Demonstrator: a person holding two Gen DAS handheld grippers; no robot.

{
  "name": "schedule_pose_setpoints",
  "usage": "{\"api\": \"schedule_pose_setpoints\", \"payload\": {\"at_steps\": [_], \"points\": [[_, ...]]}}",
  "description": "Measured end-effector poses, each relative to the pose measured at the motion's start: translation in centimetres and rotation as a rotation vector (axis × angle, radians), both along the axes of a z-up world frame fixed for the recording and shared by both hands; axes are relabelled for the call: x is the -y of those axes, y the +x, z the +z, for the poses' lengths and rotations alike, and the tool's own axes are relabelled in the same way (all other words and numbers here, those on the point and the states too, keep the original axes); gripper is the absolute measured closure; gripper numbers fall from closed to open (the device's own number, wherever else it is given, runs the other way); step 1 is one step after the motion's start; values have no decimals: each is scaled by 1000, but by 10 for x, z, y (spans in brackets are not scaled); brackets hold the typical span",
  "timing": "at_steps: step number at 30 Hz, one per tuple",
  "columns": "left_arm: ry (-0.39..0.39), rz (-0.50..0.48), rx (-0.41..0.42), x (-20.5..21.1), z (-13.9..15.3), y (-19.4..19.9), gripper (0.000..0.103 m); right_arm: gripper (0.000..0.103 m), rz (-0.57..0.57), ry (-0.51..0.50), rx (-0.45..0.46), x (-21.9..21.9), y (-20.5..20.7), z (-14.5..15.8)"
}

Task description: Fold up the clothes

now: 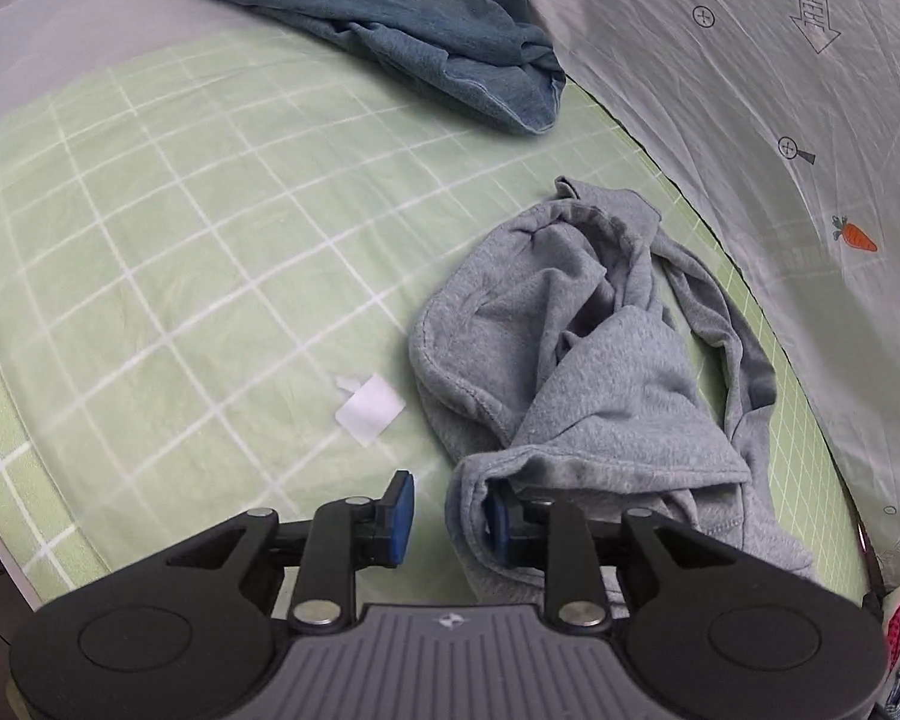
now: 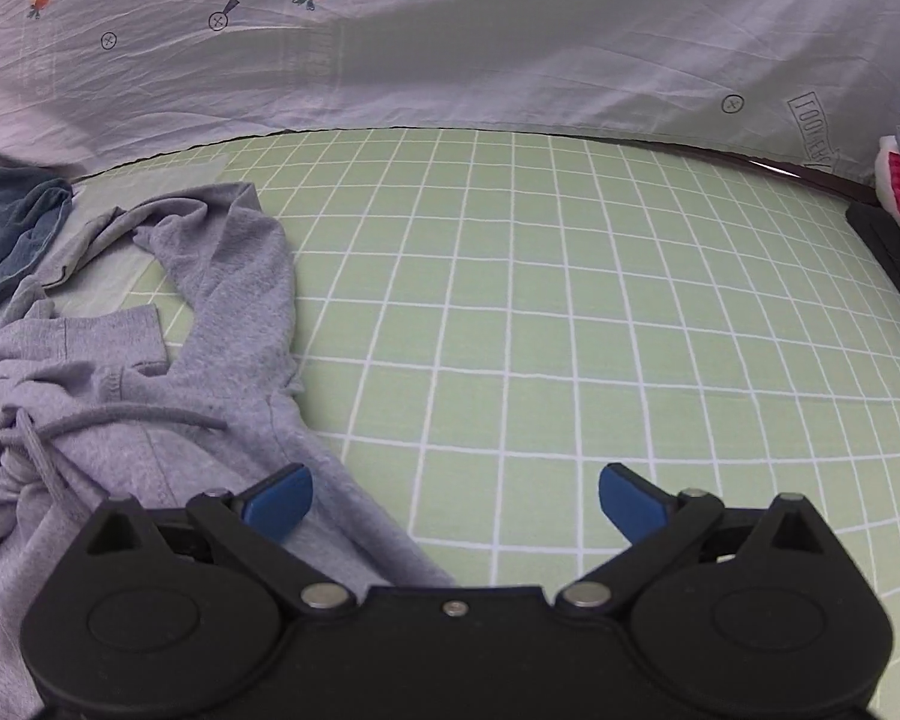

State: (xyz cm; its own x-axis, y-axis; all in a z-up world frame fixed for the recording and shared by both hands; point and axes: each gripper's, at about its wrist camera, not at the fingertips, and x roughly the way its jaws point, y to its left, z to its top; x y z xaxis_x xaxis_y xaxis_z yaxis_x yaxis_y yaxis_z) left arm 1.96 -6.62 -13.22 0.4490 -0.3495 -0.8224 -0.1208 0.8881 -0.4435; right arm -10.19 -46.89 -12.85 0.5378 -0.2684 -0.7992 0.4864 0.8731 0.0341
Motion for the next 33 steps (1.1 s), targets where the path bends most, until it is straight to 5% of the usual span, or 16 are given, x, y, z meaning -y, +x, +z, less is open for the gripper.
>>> {"api": "schedule_pose_setpoints", "payload": {"at_steps": [2,4,9,14,27,31,33], "points": [[9,-10,2,-1,-4,3,40,0,9,20,8,1,17,-2],[10,-9,7,-4,-7,8,29,0,23,18,5,1,36,-4],[-22,-12,-6,-7,-13,20,17,0,86,34,25,10,84,-5],[29,-49,10,6,-14,28,2,0,161,50,36,15,137,-14],[208,-53,-4,37,-14,38,0,3,382,38,41,6,206,-35],[298,-98,-30,52,-15,45,0,39,390,15,21,6,215,-43],[315,-102,-48,54,-15,48,0,65,395,14,37,10,214,-43]]}}
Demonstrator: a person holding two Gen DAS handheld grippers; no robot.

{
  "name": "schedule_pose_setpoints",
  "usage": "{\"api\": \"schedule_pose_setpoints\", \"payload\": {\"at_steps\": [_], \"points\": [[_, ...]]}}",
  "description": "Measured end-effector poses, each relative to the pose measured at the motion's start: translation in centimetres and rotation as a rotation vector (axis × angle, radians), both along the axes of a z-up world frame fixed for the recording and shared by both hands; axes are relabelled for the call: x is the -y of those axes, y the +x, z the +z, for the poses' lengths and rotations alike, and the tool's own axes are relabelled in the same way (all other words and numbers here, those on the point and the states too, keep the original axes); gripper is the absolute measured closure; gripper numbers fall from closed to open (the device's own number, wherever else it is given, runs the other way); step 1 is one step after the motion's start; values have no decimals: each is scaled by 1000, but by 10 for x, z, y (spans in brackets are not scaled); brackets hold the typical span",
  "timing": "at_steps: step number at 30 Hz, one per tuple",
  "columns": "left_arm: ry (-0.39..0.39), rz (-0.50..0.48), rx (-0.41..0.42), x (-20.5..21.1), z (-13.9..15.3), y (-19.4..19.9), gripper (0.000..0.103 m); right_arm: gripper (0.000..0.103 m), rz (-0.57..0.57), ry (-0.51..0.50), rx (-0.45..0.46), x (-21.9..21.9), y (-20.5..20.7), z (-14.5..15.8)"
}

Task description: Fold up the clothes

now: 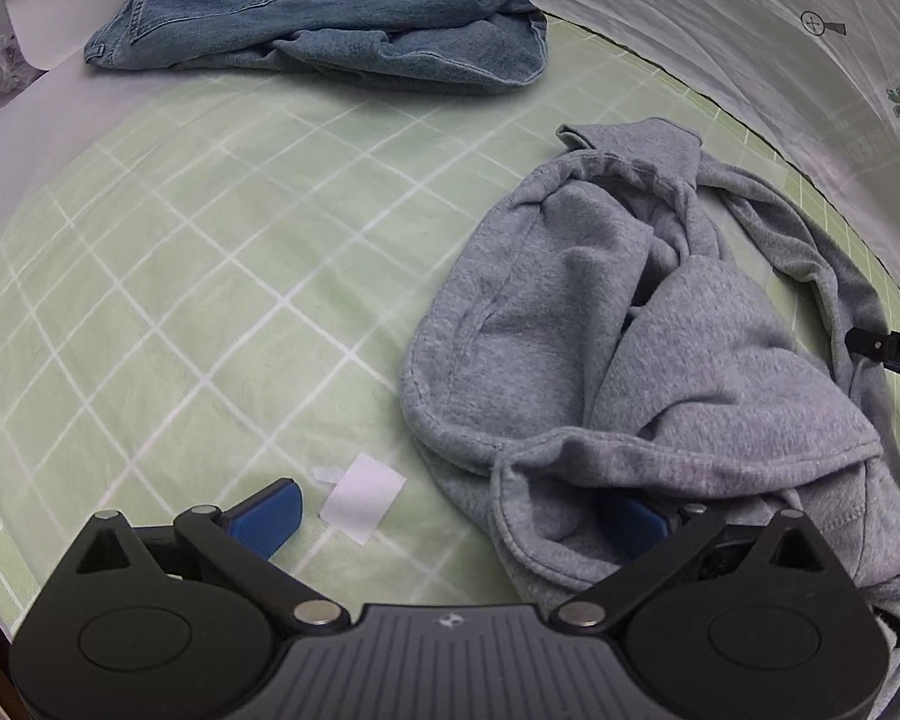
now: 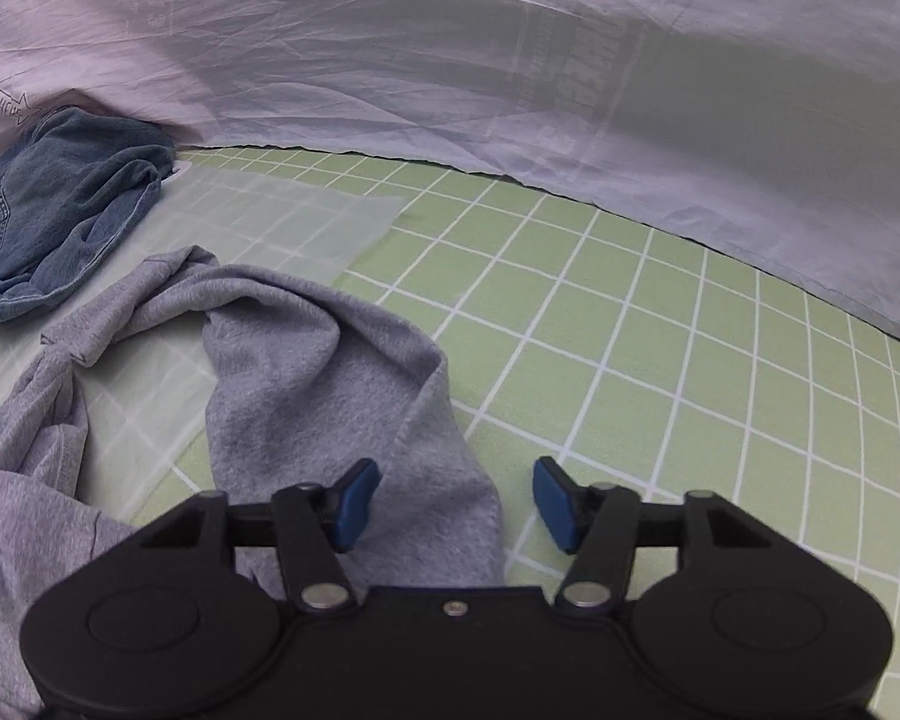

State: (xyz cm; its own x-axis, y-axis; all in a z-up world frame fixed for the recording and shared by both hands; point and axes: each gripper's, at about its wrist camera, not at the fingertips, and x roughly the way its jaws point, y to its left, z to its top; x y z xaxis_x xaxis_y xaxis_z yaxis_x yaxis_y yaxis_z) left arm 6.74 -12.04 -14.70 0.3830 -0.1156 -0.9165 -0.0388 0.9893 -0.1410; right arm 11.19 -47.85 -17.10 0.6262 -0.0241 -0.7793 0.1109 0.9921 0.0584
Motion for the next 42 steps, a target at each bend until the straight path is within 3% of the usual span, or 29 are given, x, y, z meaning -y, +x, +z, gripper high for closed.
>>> {"api": "schedule_pose_setpoints", "payload": {"at_steps": [1,2,4,12,19,24,27,29,30,32,34,37,42], "points": [[0,3,-9,0,0,2,0,85,-7,12,7,4,-2,1],[-2,6,-17,-1,0,3,0,93,-20,22,13,8,-5,1],[1,10,-27,0,1,5,0,97,-44,43,29,18,-15,1],[14,23,-50,4,1,8,0,98,-247,8,60,77,-84,1],[2,32,-68,3,2,12,0,97,-448,-63,53,136,-171,5],[-43,20,-70,7,5,22,0,97,-515,-139,24,140,-223,7],[-80,-24,-8,20,15,25,22,97,-522,-242,-17,128,-240,8],[-84,-74,20,34,21,28,43,97,-559,-248,-24,128,-252,9],[-78,-97,35,43,24,30,46,97,-588,-237,-23,130,-257,10],[-72,-142,63,59,28,34,66,97,-645,-219,-24,135,-266,12],[-90,-173,74,73,31,40,77,97,-689,-232,-33,141,-275,12],[-122,-230,97,100,40,55,90,98,-758,-261,-51,152,-290,13],[-171,-389,183,156,67,66,93,98,-920,-282,-49,182,-332,16]]}}
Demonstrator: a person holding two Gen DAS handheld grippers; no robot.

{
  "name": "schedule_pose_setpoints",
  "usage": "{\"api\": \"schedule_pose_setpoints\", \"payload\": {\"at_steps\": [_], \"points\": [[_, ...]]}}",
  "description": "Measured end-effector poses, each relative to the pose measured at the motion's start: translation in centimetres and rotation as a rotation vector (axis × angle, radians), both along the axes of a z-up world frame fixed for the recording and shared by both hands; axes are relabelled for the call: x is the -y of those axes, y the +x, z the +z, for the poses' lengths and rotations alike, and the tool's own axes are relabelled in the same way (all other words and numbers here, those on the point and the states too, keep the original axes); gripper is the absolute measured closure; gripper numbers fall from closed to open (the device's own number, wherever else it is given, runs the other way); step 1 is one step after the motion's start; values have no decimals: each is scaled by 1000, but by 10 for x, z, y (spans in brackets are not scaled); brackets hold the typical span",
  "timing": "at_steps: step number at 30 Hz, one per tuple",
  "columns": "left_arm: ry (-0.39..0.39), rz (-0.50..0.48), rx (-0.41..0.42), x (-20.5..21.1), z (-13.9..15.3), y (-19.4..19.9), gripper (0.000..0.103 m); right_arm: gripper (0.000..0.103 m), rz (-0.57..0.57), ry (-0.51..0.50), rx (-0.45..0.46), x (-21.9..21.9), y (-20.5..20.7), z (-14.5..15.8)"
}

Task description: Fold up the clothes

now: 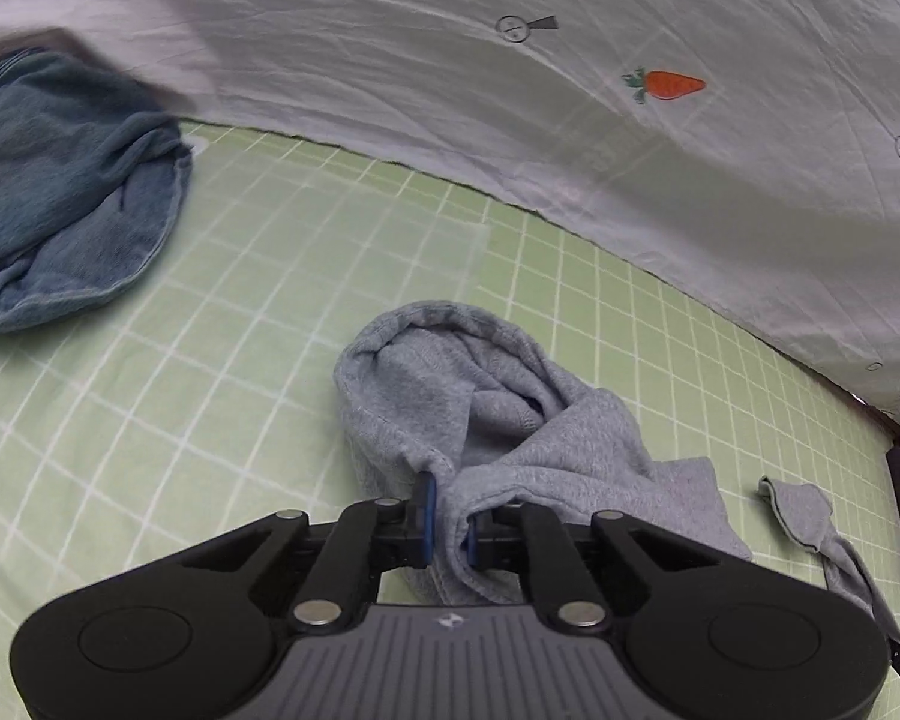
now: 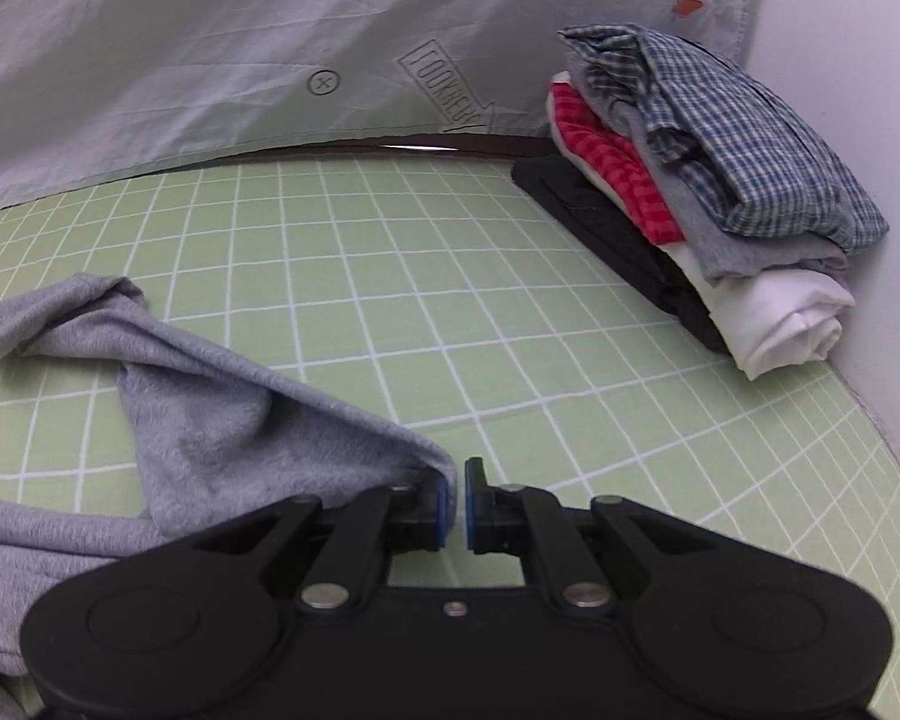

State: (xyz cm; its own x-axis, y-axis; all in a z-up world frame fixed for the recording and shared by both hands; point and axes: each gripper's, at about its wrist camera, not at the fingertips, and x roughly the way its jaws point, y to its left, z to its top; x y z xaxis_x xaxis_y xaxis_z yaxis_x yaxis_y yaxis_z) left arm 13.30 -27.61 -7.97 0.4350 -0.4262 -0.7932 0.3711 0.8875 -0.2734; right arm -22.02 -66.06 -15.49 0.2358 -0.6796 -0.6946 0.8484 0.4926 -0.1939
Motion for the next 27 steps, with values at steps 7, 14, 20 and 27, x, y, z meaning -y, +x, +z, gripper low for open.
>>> {"api": "schedule_pose_setpoints", "payload": {"at_steps": [7,14,20,27], "points": [[-31,-28,40,15,13,-4,95,98,-145,-8,-11,19,-47,-3],[-13,148,45,-62,14,13,97,98,-201,26,-34,14,-69,-15],[25,347,87,-152,21,29,98,98,-199,39,-48,9,-67,-15],[10,564,26,-238,9,29,98,97,-180,86,-34,-2,-62,-13]]}}
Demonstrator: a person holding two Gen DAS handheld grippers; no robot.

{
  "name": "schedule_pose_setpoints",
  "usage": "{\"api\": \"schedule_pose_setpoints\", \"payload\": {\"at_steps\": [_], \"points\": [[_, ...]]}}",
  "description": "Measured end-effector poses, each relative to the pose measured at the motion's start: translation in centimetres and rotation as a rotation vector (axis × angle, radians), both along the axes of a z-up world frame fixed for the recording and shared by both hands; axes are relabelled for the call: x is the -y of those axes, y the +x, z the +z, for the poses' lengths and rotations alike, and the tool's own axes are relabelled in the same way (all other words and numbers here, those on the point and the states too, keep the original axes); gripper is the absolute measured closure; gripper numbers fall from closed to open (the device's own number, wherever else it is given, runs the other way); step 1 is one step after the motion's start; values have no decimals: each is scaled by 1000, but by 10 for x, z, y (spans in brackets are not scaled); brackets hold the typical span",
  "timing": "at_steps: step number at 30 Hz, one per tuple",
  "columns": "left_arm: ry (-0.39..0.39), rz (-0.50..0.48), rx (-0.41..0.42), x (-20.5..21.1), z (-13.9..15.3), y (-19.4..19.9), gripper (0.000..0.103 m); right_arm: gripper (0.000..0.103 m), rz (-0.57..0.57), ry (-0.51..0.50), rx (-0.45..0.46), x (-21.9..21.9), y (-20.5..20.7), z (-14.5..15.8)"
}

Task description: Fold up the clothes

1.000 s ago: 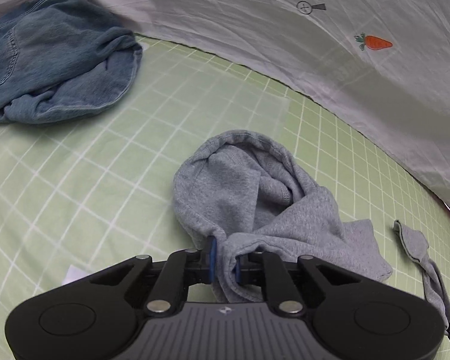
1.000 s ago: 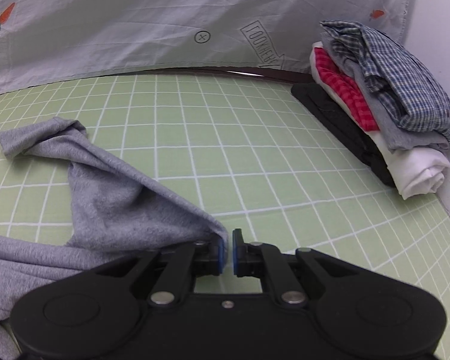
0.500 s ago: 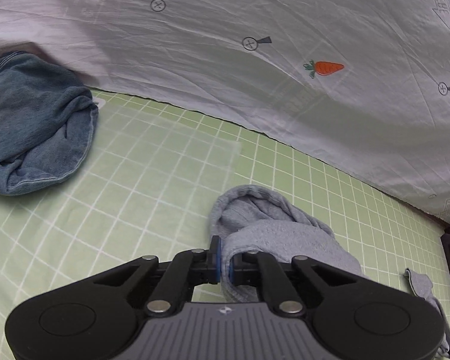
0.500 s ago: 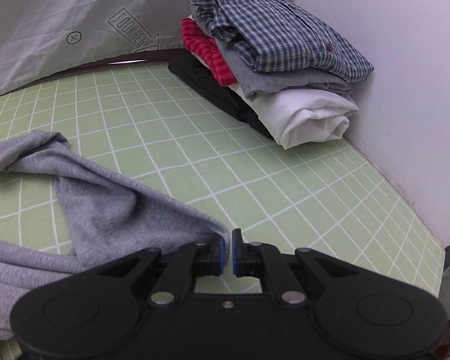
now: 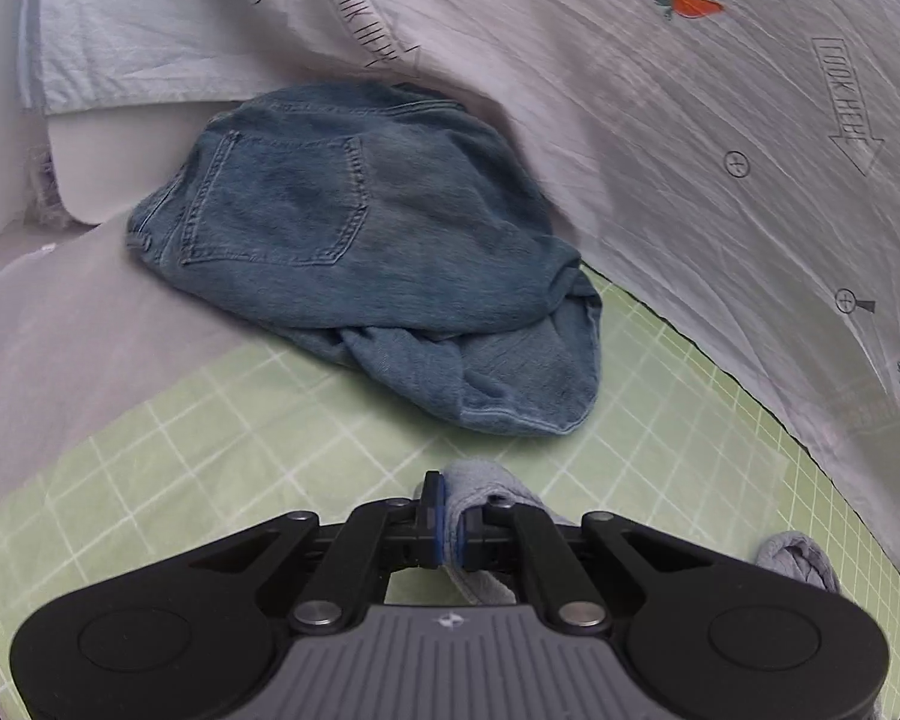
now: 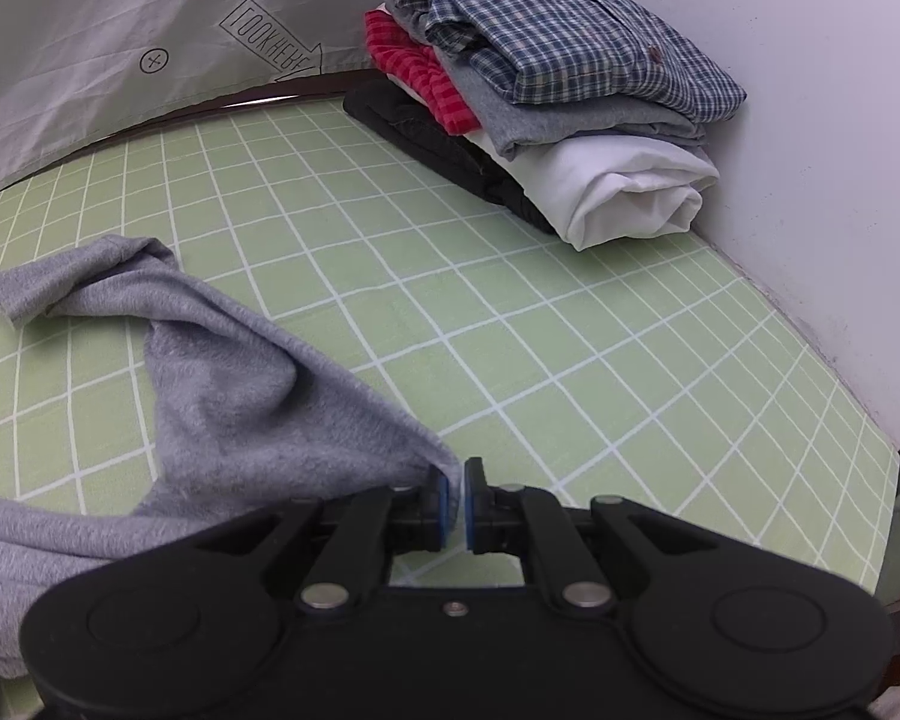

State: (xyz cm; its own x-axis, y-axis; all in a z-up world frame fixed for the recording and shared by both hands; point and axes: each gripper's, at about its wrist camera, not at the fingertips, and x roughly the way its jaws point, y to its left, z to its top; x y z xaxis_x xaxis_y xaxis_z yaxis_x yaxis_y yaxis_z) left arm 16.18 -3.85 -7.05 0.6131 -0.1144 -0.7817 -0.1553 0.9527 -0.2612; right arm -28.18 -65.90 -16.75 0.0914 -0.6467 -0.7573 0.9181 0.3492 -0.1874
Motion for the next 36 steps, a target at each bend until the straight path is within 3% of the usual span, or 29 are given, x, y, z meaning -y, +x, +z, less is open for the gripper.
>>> {"api": "schedule_pose_setpoints", "payload": {"at_steps": [3,4,5,6,7,8,9,11,15,17,23,28,36], "points": [[26,-3,-75,-4,-21,-13,92,94,37,1,-38,-14,10,-3],[34,-1,-97,-3,-26,-17,85,87,37,-2,-52,-17,13,-3],[32,5,-116,-3,-29,-22,68,71,30,-6,-53,-20,15,0],[19,12,-124,-2,-30,-27,56,62,24,-12,-38,-23,16,3],[6,18,-132,-2,-30,-31,31,48,26,-23,-19,-26,18,8],[-2,21,-128,0,-29,-35,21,40,32,-36,-11,-29,22,14],[-1,17,-108,3,-25,-39,20,36,37,-49,-14,-31,27,19],[21,-23,-77,17,-16,-41,14,12,52,-79,-20,-35,40,29],[59,-112,-45,54,-4,-37,8,7,158,-83,69,-47,78,50],[45,-174,-67,77,-7,-32,7,4,226,-76,93,-56,103,54],[71,-294,-160,155,-40,-29,7,4,431,-14,134,-92,191,50],[111,-382,-231,194,-70,-30,7,3,537,95,182,-121,245,41],[235,-402,-227,218,-86,-26,0,2,735,142,169,-156,314,33]]}}
